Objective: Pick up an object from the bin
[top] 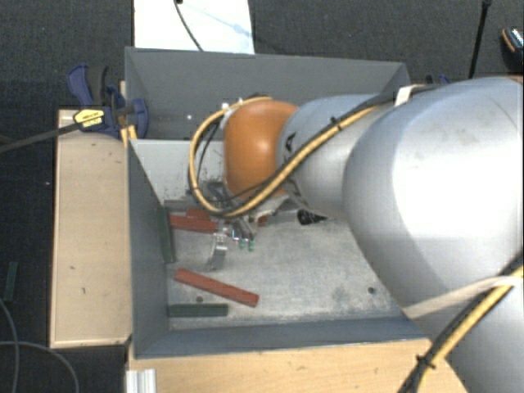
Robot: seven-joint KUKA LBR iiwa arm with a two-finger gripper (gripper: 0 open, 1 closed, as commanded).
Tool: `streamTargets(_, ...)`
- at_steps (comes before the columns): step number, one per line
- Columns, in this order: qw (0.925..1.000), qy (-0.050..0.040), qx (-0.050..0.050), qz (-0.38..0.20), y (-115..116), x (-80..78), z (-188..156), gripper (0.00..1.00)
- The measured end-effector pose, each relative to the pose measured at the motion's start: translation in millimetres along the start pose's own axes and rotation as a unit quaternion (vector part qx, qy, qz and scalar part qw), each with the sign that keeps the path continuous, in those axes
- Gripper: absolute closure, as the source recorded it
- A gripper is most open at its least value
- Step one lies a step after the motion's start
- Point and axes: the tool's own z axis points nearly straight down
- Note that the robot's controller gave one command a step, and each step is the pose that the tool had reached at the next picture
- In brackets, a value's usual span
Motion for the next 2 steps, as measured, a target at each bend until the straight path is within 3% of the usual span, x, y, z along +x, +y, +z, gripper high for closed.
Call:
streamTargets(1, 1.0, 0.0006, 0.001, -0.002, -0.8, 0.6, 0.0, 1.0)
streamTargets(2, 1.0, -0.002, -0.001, 0.002, 1.6, 42.9, -132.7, 1.0)
